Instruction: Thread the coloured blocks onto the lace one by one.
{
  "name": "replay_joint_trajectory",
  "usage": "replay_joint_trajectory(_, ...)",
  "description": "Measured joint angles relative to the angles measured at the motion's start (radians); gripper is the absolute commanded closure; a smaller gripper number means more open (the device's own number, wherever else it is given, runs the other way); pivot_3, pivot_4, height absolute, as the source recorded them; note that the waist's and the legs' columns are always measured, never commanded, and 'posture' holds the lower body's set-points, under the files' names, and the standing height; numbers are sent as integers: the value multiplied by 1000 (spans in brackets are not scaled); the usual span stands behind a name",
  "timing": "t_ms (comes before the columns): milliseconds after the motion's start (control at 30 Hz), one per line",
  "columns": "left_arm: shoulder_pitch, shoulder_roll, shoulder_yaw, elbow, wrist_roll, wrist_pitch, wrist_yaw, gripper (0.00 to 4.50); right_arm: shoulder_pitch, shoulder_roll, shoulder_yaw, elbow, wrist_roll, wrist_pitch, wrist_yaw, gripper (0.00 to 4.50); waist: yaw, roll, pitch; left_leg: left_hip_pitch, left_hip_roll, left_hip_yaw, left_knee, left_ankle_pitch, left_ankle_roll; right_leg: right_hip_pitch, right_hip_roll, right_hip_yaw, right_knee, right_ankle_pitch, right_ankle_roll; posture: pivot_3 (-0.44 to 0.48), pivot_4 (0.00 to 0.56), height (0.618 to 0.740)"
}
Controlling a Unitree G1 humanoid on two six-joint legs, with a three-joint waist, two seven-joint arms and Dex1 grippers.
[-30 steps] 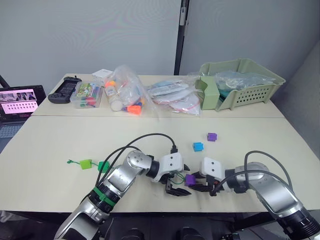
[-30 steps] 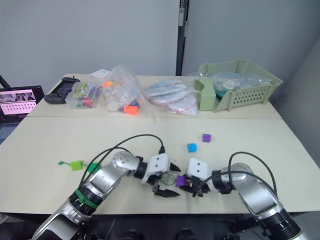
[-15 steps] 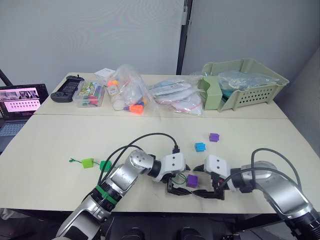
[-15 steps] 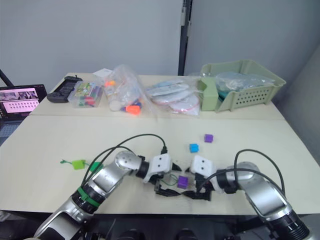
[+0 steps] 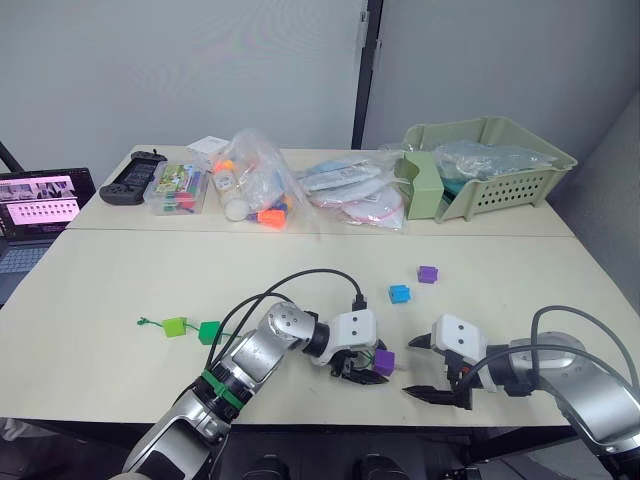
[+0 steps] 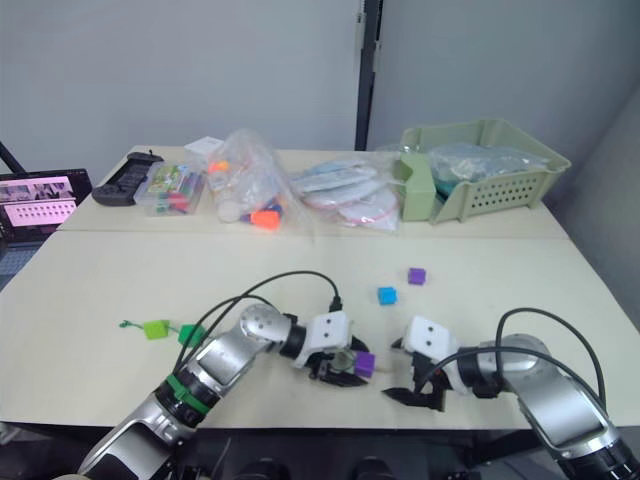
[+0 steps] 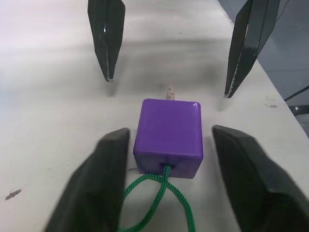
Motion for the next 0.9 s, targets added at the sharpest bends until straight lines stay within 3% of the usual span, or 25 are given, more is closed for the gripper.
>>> replay_joint_trajectory(67, 0, -2, -3, 2, 1, -5, 0, 3294, 0, 4, 0, 0, 0, -3, -2, 0, 0, 0, 0, 0, 0, 0, 0, 0, 0, 0, 0, 0, 0, 0, 0, 0, 150, 740)
replay_joint_trajectory(167, 0, -2, -4, 2, 2, -12, -3, 3294, 0, 13, 0, 1, 1, -5, -5, 0, 0, 0, 0, 0, 0, 0, 0, 0, 0, 0, 0, 0, 0, 0, 0, 0, 150, 740)
replay_joint_trajectory(267, 0, 1, -4, 2, 2, -13, -6, 3294, 0, 20, 1, 8, 1, -9, -4, 805, 0, 0, 0, 0, 0, 0, 0, 0, 0, 0, 0, 0, 0, 0, 0, 0, 150, 740)
replay_joint_trajectory(633, 0, 4, -4, 2, 1, -13, -10, 3294, 1, 23, 5, 31, 0, -56, 4, 4494, 0, 0, 0, 0, 0, 0, 0, 0, 0, 0, 0, 0, 0, 0, 0, 0, 150, 740)
replay_joint_trajectory(900, 0, 19, -2, 2, 1, -13, -9, 3294, 0, 35, 9, 38, 1, -79, 14, 4500, -1, 0, 0, 1, 0, 0, 0, 0, 0, 0, 0, 0, 0, 0, 0, 0, 150, 740)
